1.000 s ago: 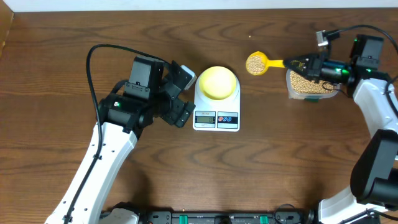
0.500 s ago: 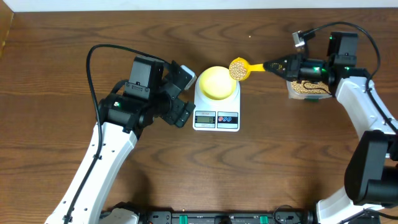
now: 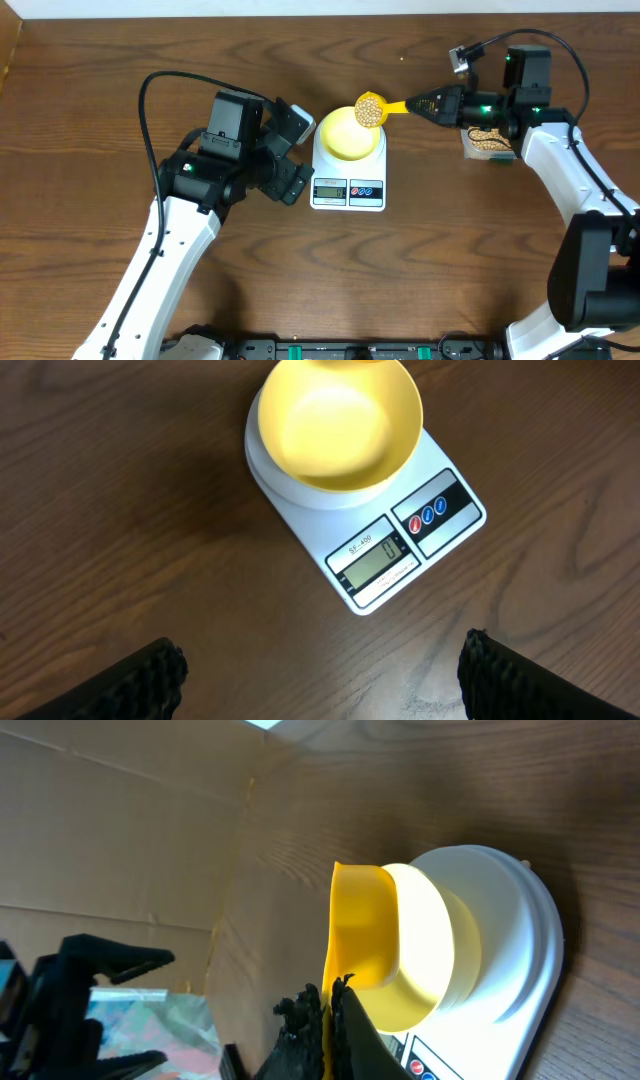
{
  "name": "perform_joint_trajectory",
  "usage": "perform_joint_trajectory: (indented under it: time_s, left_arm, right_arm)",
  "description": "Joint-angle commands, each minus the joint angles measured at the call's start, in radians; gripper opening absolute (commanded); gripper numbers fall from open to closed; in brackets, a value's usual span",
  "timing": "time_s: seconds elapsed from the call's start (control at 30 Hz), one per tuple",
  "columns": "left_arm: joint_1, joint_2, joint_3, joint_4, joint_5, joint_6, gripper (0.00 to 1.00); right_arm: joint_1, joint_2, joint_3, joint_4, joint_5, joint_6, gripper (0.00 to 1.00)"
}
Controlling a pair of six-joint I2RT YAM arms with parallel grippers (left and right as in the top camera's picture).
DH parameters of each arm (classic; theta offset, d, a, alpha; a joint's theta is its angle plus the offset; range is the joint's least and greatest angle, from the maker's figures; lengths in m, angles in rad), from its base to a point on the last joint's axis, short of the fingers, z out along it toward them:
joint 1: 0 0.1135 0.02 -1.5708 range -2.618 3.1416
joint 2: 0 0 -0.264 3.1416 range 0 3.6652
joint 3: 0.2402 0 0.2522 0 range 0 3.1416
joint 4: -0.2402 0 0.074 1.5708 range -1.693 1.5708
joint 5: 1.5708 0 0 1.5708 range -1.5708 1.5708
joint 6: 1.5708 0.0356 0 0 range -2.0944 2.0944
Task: Scoop item into bowl and weigh 50g on scale
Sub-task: 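Carry the filled scoop left over the yellow bowl on the scale, then tilt the scoop with the right gripper to pour soybeans into the bowl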
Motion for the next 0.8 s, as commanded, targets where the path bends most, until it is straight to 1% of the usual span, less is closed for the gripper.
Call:
perform_joint_trajectory:
  time_s: [0.0, 0.33, 0.57, 0.77]
  left_arm:
    - [0.0, -0.006, -0.014, -0.003, 0.016, 0.017, 0.89]
    - [0.0, -0.006, -0.014, -0.002, 0.016, 0.017, 0.89]
    - [0.0, -0.006, -0.014, -0.002, 0.016, 0.017, 0.89]
    - [0.0, -0.006, -0.014, -0.002, 0.016, 0.017, 0.89]
  right_arm:
    - [0.024, 0.009, -0.005, 0.007, 0.061, -0.009, 0.01]
    - [0.072, 0.009, -0.005, 0.014, 0.076, -0.153, 0.01]
    - [0.103, 0.008, -0.005, 0.014, 0.172, -0.202, 0.01]
    - [0.129, 0.009, -0.005, 0.018, 0.206, -0.298, 0.01]
